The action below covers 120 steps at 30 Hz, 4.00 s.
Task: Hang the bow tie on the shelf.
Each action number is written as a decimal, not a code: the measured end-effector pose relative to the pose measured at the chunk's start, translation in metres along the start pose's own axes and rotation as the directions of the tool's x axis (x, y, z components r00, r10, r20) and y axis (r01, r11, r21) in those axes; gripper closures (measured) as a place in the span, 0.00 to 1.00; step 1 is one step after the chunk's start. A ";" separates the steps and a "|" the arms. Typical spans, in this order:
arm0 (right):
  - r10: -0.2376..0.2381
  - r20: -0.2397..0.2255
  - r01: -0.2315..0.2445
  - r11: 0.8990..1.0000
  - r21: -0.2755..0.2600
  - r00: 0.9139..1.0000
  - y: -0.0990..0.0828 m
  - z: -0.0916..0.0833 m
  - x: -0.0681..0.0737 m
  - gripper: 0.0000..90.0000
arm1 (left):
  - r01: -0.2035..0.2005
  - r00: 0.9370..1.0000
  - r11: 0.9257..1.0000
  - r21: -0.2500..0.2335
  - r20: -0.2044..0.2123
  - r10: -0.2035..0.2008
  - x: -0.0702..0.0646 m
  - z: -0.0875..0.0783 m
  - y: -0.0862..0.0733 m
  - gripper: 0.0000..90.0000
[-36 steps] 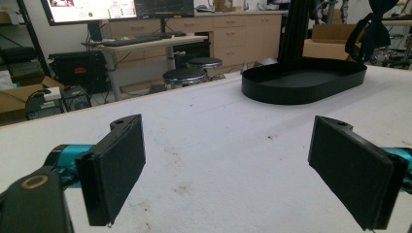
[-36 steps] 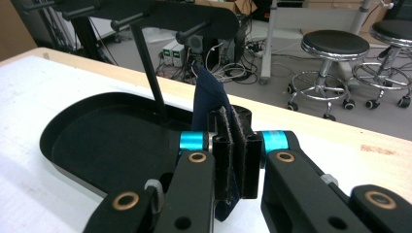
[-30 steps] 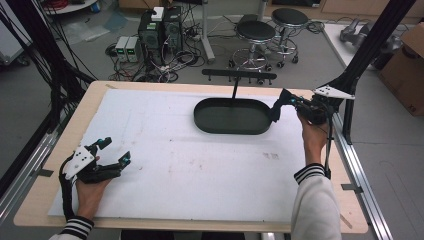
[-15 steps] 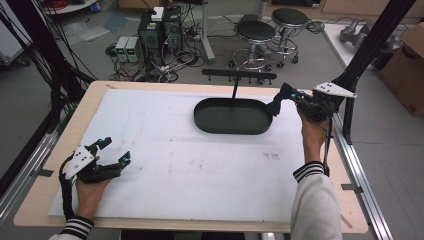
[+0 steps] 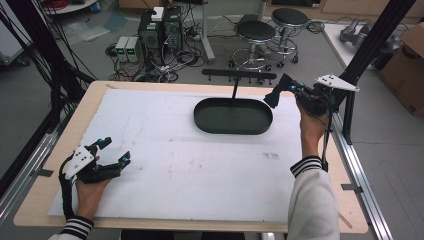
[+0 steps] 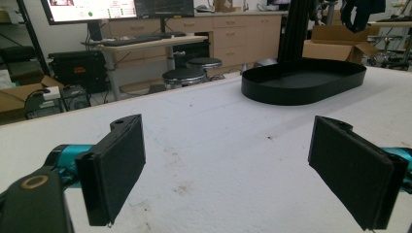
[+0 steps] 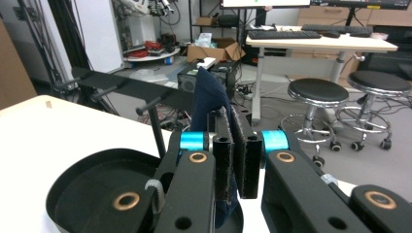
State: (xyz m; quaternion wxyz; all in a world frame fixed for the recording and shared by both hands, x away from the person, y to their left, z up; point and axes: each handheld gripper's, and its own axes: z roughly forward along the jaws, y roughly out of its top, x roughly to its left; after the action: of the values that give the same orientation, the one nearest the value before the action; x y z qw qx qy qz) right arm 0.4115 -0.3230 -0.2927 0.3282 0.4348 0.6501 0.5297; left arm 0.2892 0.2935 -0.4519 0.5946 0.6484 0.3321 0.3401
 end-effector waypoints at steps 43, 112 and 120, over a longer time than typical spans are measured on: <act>-0.038 -0.023 0.038 0.999 0.006 0.999 0.015 0.054 0.035 0.97 | 0.002 1.000 1.000 0.001 0.004 -0.002 0.000 0.000 0.000 0.15; -0.013 -0.103 0.035 0.976 0.213 0.995 -0.019 0.034 0.063 0.33 | 0.005 1.000 1.000 -0.003 0.003 -0.005 0.001 0.000 0.000 0.15; 0.009 -0.133 0.006 0.993 0.115 0.991 -0.046 -0.020 0.070 0.29 | 0.005 1.000 1.000 -0.002 0.003 -0.005 0.001 0.000 0.000 0.15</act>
State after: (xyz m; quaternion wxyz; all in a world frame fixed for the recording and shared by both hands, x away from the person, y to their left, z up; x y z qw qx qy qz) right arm 0.3551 -0.2706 -0.3307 0.2582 0.4171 0.6997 0.5194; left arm 0.2892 0.2941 -0.4519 0.5964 0.6475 0.3328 0.3381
